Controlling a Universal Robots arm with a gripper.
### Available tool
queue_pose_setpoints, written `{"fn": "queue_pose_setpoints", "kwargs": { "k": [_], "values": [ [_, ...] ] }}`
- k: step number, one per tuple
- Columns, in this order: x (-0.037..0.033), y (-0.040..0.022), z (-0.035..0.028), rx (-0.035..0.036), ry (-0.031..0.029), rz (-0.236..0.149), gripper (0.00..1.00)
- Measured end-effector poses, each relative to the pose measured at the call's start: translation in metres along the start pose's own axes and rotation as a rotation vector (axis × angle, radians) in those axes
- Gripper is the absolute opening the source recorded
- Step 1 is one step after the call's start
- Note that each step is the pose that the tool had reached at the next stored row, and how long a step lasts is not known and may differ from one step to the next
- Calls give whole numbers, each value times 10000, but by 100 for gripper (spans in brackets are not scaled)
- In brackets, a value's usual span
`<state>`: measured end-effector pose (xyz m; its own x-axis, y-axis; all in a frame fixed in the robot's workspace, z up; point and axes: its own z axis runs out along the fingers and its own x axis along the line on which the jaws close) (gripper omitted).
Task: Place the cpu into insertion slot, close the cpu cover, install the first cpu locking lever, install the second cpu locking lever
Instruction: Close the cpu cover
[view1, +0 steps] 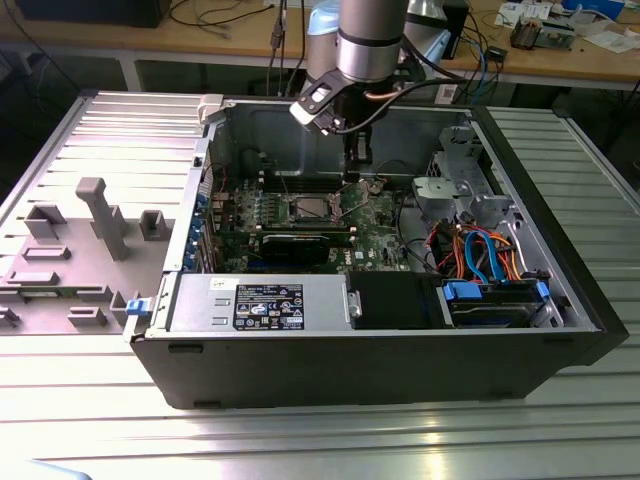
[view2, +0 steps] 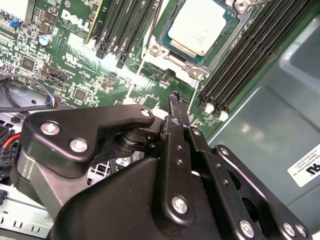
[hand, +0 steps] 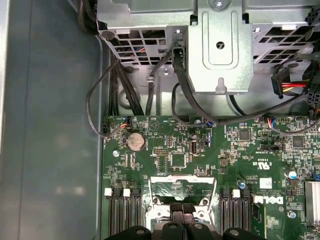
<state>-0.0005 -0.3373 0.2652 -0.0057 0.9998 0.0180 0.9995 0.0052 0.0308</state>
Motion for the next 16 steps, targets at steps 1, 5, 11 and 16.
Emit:
{"fn": "queue_pose_setpoints", "kwargs": {
  "k": [1, 5, 11, 16],
  "values": [
    [0, 6, 0, -1, 0, 0, 11],
    [1, 23, 1, 0, 0, 0, 11],
    [3, 60, 3, 0, 0, 1, 11],
    [3, 60, 13, 0, 0, 0, 11]
  ]
}}
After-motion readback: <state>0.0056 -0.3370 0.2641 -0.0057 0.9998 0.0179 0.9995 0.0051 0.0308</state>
